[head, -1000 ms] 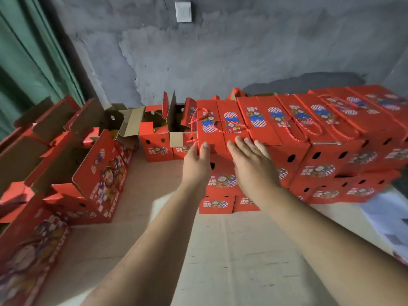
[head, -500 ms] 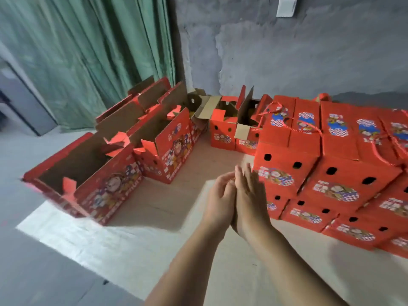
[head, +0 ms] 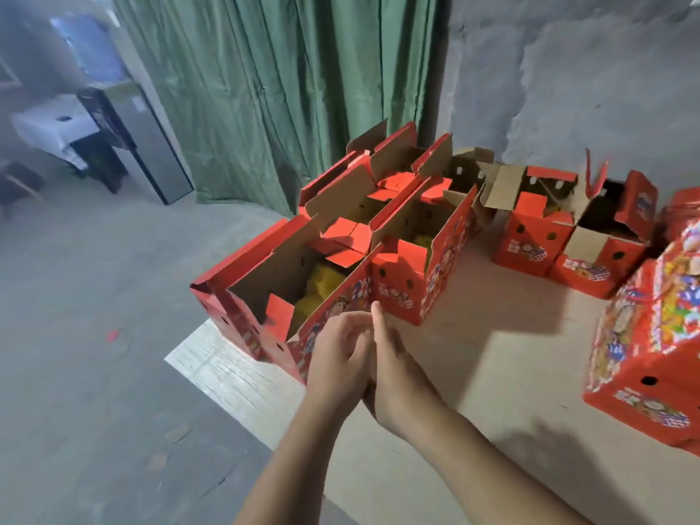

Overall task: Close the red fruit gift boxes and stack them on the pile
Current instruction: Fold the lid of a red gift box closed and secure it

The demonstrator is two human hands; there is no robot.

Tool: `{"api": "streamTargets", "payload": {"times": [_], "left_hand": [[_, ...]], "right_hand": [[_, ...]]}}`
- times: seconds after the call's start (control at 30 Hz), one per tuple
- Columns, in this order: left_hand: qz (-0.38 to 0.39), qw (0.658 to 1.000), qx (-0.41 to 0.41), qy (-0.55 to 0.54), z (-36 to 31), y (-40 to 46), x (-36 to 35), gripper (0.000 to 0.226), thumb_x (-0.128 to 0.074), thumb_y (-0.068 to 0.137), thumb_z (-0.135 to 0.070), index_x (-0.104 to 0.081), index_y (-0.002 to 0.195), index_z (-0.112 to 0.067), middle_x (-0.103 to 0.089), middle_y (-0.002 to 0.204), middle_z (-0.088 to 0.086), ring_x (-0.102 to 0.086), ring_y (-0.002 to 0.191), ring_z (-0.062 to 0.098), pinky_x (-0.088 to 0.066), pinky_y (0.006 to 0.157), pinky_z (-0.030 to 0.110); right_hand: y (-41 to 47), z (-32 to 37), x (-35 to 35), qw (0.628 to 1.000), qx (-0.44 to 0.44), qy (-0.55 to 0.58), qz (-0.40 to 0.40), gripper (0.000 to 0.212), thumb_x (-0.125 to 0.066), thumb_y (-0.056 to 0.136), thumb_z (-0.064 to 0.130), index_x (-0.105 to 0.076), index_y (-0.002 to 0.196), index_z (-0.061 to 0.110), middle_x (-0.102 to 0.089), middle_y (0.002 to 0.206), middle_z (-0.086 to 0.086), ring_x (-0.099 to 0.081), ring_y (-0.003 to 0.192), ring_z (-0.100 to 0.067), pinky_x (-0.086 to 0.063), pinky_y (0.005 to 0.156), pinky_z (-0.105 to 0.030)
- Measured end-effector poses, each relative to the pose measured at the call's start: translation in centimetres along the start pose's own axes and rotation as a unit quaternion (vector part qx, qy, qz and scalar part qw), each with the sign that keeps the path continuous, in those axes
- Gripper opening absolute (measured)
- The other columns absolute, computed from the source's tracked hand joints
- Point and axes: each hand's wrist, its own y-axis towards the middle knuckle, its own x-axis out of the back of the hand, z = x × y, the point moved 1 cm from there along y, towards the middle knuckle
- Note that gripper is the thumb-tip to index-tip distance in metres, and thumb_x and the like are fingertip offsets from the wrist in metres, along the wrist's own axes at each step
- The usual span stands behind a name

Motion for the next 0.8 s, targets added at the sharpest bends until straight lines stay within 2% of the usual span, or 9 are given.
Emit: {"api": "streamTargets", "payload": {"times": [0.1, 0.17, 0.27, 0.33, 0.43, 0.5, 0.6, 0.73, 0.8], "left_hand": [[-0.092, 0.986, 0.020, 0.141, 4.6, 3.3, 3.4, 0.033, -0.058, 0.097, -0.036, -0.066, 0.128, -0.036, -0.056, 0.142, -0.011, -0.046, 0.134, 0.014, -0.044, 0.113, 0.050], [-0.067, 0.978, 0.076, 0.184, 7.3, 5.0, 4.9, 0.042, -0.061, 0.100, -0.037, -0.057, 0.141, -0.033, -0.046, 0.156, -0.003, -0.038, 0.145, 0.022, -0.036, 0.120, 0.053], [0.066, 0.985, 0.138, 0.074, 9.8, 6.0, 5.3, 0.029, -0.040, 0.106, -0.058, -0.061, 0.121, -0.047, -0.065, 0.131, -0.011, -0.060, 0.127, 0.018, -0.056, 0.102, 0.045], [0.106, 0.985, 0.122, 0.055, 10.4, 5.8, 5.0, 0.038, -0.030, 0.105, -0.062, -0.063, 0.119, -0.048, -0.067, 0.118, -0.018, -0.064, 0.114, 0.010, -0.059, 0.096, 0.042], [0.094, 0.989, 0.107, 0.045, 10.9, 5.5, 4.8, 0.053, -0.031, 0.098, -0.068, -0.062, 0.130, -0.040, -0.065, 0.123, -0.018, -0.063, 0.113, 0.008, -0.059, 0.096, 0.044], [0.103, 0.987, 0.109, 0.059, 10.9, 5.6, 4.9, 0.062, -0.034, 0.093, -0.074, -0.061, 0.135, -0.038, -0.062, 0.133, -0.016, -0.061, 0.119, 0.010, -0.058, 0.099, 0.045], [0.125, 0.982, 0.092, 0.105, 10.5, 5.3, 5.0, 0.070, -0.028, 0.092, -0.079, -0.058, 0.141, -0.038, -0.056, 0.144, -0.015, -0.053, 0.129, 0.009, -0.053, 0.108, 0.044], [0.160, 0.972, 0.093, 0.144, 9.0, 5.0, 4.0, 0.070, -0.026, 0.089, -0.075, -0.061, 0.137, -0.037, -0.065, 0.132, -0.013, -0.062, 0.114, 0.011, -0.059, 0.097, 0.042], [0.191, 0.960, 0.072, 0.194, 7.8, 4.8, 3.0, 0.062, -0.030, 0.091, -0.069, -0.060, 0.136, -0.037, -0.067, 0.126, -0.014, -0.065, 0.106, 0.012, -0.062, 0.088, 0.040]], "right_hand": [[3.2, 2.9, -2.3, 1.000, -0.001, -0.001, 0.026, 0.103, -0.061, 0.101, 0.026, 0.025, 0.148, 0.058, -0.032, 0.166, -0.001, -0.050, 0.140, -0.024, -0.047, 0.110, -0.043], [5.0, 3.9, -3.7, 0.999, -0.016, -0.006, 0.036, 0.108, -0.064, 0.099, 0.028, 0.027, 0.148, 0.061, -0.041, 0.161, -0.002, -0.060, 0.127, -0.022, -0.055, 0.098, -0.040], [6.8, 3.7, -5.5, 0.998, -0.014, -0.048, 0.045, 0.099, -0.060, 0.101, 0.030, 0.020, 0.149, 0.062, -0.042, 0.161, 0.000, -0.062, 0.123, -0.022, -0.056, 0.091, -0.037], [7.8, 3.6, -6.5, 0.996, -0.033, -0.061, 0.060, 0.080, -0.053, 0.105, 0.031, 0.004, 0.152, 0.059, -0.041, 0.160, 0.004, -0.057, 0.128, -0.021, -0.053, 0.096, -0.038], [8.9, 3.2, -7.1, 0.994, -0.054, -0.075, 0.056, 0.040, -0.043, 0.107, 0.043, -0.031, 0.145, 0.047, -0.059, 0.140, 0.006, -0.063, 0.111, -0.017, -0.056, 0.090, -0.033], [8.8, 2.6, -6.8, 0.994, -0.057, -0.085, 0.036, 0.025, -0.042, 0.102, 0.055, -0.051, 0.119, 0.039, -0.070, 0.111, 0.007, -0.066, 0.091, -0.015, -0.053, 0.068, -0.030], [8.4, 2.0, -6.3, 0.993, -0.032, -0.115, 0.008, 0.024, -0.053, 0.102, 0.036, -0.031, 0.096, 0.039, -0.061, 0.092, 0.006, -0.057, 0.076, -0.021, -0.038, 0.057, -0.028], [6.7, 0.1, -5.3, 0.995, -0.004, -0.092, -0.043, 0.012, -0.053, 0.101, 0.028, -0.045, 0.103, 0.036, -0.049, 0.089, 0.008, -0.048, 0.074, -0.021, -0.027, 0.052, -0.022], [5.8, -1.8, -4.3, 0.993, -0.022, -0.100, -0.052, 0.015, -0.056, 0.100, 0.027, -0.049, 0.107, 0.039, -0.050, 0.090, 0.007, -0.051, 0.074, -0.023, -0.033, 0.053, -0.026]]}}
